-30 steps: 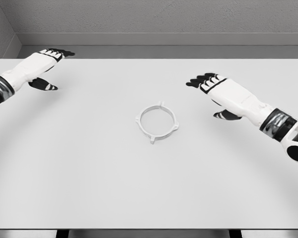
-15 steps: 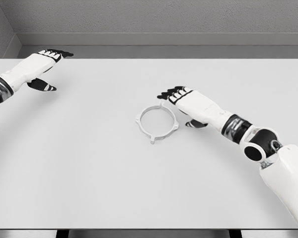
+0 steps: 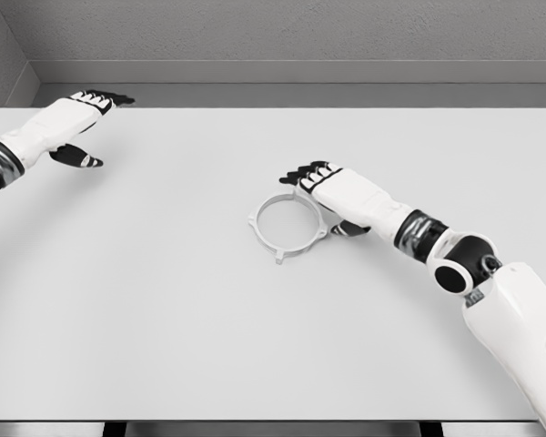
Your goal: Assemble PVC drainage pipe clamps
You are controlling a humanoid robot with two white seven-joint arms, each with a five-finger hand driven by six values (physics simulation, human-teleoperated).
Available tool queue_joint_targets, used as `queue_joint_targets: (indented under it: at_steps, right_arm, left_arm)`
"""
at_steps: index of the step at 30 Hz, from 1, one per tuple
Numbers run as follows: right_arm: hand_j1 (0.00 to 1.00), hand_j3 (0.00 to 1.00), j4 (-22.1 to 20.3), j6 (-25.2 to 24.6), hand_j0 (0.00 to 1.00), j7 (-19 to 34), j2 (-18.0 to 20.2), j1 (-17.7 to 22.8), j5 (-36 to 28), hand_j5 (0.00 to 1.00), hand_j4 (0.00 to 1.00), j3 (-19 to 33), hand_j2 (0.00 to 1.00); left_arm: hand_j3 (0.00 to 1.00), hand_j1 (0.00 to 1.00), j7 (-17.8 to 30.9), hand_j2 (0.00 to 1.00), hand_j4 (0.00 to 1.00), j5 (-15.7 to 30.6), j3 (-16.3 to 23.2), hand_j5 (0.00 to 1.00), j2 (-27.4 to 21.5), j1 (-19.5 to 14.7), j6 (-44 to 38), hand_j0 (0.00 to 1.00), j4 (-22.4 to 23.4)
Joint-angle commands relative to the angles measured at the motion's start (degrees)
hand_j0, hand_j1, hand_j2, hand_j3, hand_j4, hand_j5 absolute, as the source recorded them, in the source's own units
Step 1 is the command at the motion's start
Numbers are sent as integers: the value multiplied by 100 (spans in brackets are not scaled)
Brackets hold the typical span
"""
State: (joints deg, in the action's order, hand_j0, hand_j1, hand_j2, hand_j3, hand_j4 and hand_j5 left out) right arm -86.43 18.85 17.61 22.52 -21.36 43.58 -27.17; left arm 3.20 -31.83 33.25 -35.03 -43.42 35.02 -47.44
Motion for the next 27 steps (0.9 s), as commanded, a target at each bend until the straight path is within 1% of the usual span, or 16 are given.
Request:
queue_joint_targets:
  at_steps: [1,12,15,16,17,18,19,20,21,22,23,24,27]
  right_arm:
    - [100,100,82,-4,100,-3,-55,0,-16,100,100,-52,100]
    - [100,100,74,-4,100,-3,-90,-9,-7,100,100,-60,100]
    - [100,100,56,-13,100,-11,15,-79,28,100,100,71,100]
    - [100,100,-5,4,100,-3,226,-44,-51,100,100,483,100]
    - [100,100,-312,31,100,-3,419,0,-77,100,100,783,100]
    - [100,100,-743,57,100,-3,805,158,-235,100,100,1125,100]
    - [100,100,-1033,101,100,6,1227,413,-779,100,100,1459,100]
    - [100,100,-1236,242,100,-3,1623,650,-1158,100,100,1723,100]
    - [100,100,-1324,364,100,-3,1782,843,-1290,100,100,1943,100]
    - [100,100,-1350,532,100,6,1817,1089,-1299,100,100,2259,100]
    - [100,100,-1350,681,100,-3,1817,1274,-1299,100,100,2462,100]
    - [100,100,-1359,725,100,6,1826,1362,-1299,100,100,2567,100]
    - [100,100,-1368,743,100,6,1826,1406,-1299,100,100,2550,100]
  left_arm:
    - [100,100,-4,100,100,36,-11,100,-4,0,-2,100,-2]
    - [100,100,-4,100,100,36,-11,100,-4,9,-2,100,7]
    - [100,100,-4,100,100,36,-11,100,-4,9,-2,100,-2]
    - [100,100,-4,100,100,36,-11,100,-4,0,-2,100,-2]
    - [100,100,-4,100,100,36,-11,100,-4,0,-2,100,-2]
    - [100,100,-4,100,100,36,-11,100,-4,9,-2,100,-11]
    - [100,100,-4,100,100,45,-11,100,-4,9,-2,100,-11]
    - [100,100,-4,100,100,45,-11,100,-4,9,-2,100,-11]
    - [100,100,-4,100,100,45,-11,100,-12,9,-2,100,-20]
    - [100,100,-4,100,100,45,-11,100,-12,0,-2,100,-28]
    - [100,100,-4,100,100,45,-11,100,-12,0,-2,100,-28]
    - [100,100,-4,100,100,45,-11,100,-12,0,-2,100,-28]
    - [100,100,-4,100,100,45,-11,100,-12,9,-2,100,-37]
